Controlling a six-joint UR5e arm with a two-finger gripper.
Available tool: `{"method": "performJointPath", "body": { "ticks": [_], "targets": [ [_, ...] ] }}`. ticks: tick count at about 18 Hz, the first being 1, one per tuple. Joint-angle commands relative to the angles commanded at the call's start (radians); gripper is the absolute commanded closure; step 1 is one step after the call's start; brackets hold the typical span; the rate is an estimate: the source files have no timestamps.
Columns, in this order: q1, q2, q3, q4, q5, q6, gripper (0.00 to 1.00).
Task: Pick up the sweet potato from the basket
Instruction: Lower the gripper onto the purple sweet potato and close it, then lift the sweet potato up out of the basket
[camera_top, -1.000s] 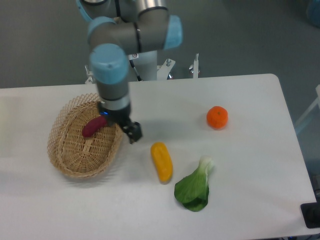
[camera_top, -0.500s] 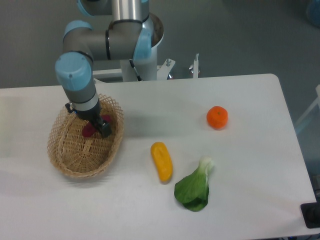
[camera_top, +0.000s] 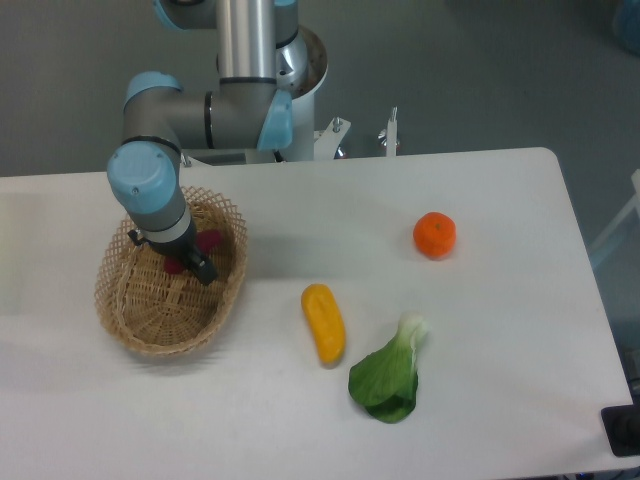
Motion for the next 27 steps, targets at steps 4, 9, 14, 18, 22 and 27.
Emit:
{"method": "performJointPath", "body": {
  "ticks": [4,9,14,18,22,27],
  "targets": [
    [-0.012,-0.002,-0.011,-0.003,0.002,-0.005,0.0],
    [-0.011,-0.002,-0.015,0.0,0.002,-0.003,0.32],
    [-0.011,0.0,0.001,0.003,0.006,0.0,0.72],
    [-0.006,0.024,0.031,0.0,0.006,0.006,0.72],
    [0.034,0.041,0.067,-0.009,0.002,0.011,0.74],
    [0.129,0.064,0.139,-0.017,-0.003,0.032,0.74]
  ]
}}
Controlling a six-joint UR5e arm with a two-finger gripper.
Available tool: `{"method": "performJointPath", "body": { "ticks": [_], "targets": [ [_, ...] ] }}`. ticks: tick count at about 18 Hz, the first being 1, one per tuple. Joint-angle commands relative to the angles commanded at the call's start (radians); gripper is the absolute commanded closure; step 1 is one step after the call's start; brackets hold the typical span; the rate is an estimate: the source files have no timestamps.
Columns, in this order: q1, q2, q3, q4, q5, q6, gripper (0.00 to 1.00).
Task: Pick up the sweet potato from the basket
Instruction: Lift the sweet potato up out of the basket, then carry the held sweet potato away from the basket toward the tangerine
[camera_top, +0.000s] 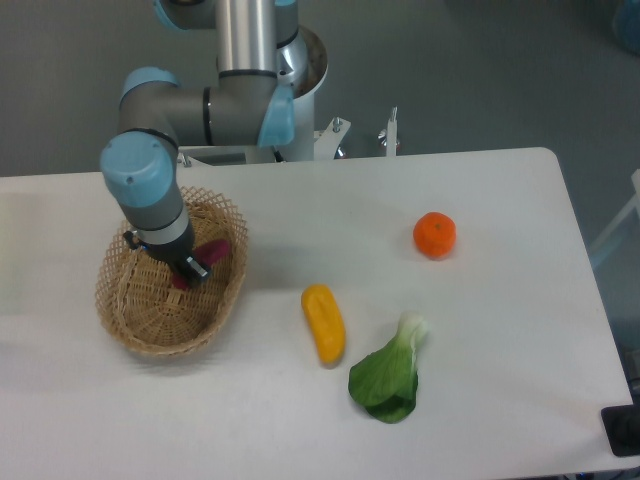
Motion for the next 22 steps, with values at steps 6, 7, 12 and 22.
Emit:
{"method": "performJointPath", "body": {
  "ticks": [6,7,12,22],
  "targets": [
    [0.147,-0.006,0.068,0.014,-0.002,0.101,0.73],
    [0.172,-0.009,0.081,0.014,-0.002,0.13,0.73],
    [0.278,-0.046,0.169,0.011,-0.005,0.224,0.73],
    [0.423,-0.158,0.307,-0.035,-0.008,0.419,0.73]
  ]
}}
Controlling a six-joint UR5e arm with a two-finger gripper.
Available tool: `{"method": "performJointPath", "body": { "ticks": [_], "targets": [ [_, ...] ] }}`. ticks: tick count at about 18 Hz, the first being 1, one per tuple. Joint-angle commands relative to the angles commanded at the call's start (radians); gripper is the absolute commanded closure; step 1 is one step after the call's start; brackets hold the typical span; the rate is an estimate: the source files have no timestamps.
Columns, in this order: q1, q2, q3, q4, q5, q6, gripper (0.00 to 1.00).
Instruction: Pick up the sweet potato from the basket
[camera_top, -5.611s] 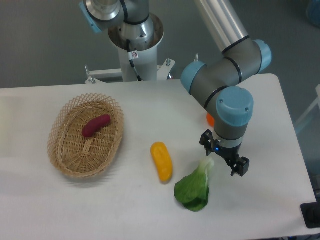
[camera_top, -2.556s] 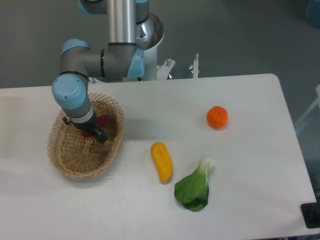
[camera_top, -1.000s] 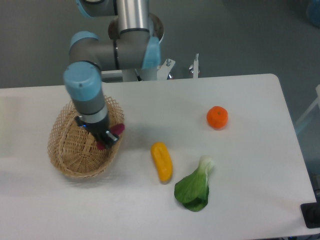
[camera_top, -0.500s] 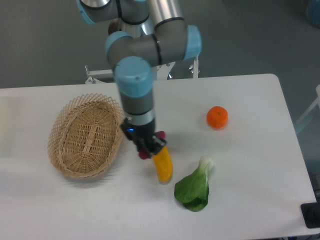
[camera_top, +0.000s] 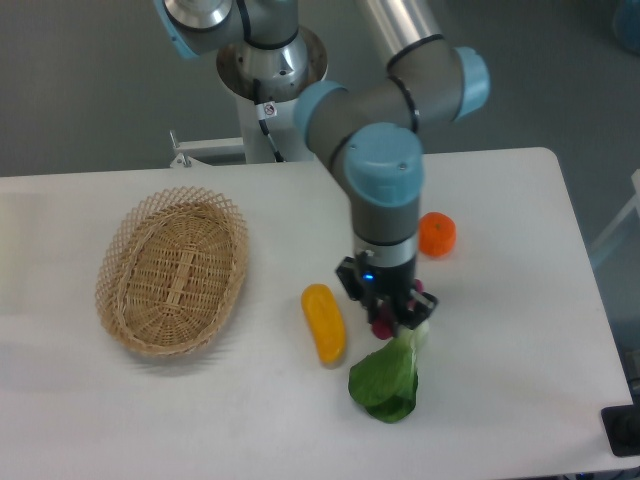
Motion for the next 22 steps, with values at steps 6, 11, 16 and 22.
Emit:
{"method": "performJointPath", "body": {
  "ticks": [6,11,16,22],
  "targets": [
    [0.051,-0.069,0.112,-0.129,0.011,0.121,0.73],
    [0.089,-0.117,0.155,-0.128,0.049,0.25,0.72],
    [0.114,-0.138,0.19,-0.129,0.044,0.281,0.72],
    [0.112,-0.146,0.186,-0.126,0.049,0.279,0.72]
  ]
}}
